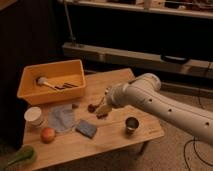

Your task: Place grapes in metal cup

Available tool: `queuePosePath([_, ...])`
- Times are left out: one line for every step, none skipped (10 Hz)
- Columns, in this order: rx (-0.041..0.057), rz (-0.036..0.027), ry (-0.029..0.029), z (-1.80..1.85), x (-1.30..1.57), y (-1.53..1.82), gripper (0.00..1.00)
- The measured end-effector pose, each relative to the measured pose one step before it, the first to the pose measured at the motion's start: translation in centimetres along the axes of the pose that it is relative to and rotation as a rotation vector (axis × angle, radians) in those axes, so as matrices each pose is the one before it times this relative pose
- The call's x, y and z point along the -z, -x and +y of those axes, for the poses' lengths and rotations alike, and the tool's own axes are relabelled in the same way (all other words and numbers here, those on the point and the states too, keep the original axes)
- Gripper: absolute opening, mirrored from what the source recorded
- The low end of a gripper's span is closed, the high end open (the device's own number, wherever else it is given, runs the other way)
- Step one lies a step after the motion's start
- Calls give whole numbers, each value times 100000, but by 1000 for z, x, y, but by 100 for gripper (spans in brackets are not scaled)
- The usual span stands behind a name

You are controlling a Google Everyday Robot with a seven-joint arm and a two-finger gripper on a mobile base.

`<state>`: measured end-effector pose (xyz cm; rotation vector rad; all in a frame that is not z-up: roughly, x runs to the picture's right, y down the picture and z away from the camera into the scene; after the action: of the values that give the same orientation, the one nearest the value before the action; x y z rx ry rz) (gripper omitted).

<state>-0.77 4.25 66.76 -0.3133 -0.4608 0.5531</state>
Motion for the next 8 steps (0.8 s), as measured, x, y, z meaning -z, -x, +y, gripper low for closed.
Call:
queuePosePath([1533,2041,1410,7,-738,141,80])
queuePosePath([1484,2070,988,112,-1272,-181,80])
queuePosePath([217,1462,22,-39,-1042,-858,80])
queuePosePath([117,1973,-295,73,-1846,-1518,80])
queuePosePath([509,1629,49,162,-1732,-914,80])
queuePosePath([366,1367,-99,-87,-1371,-575,80])
queuePosePath([129,1535,-179,-586,-1530,-647,80])
queuePosePath([-208,1498,-176,-880,-1452,-398,80])
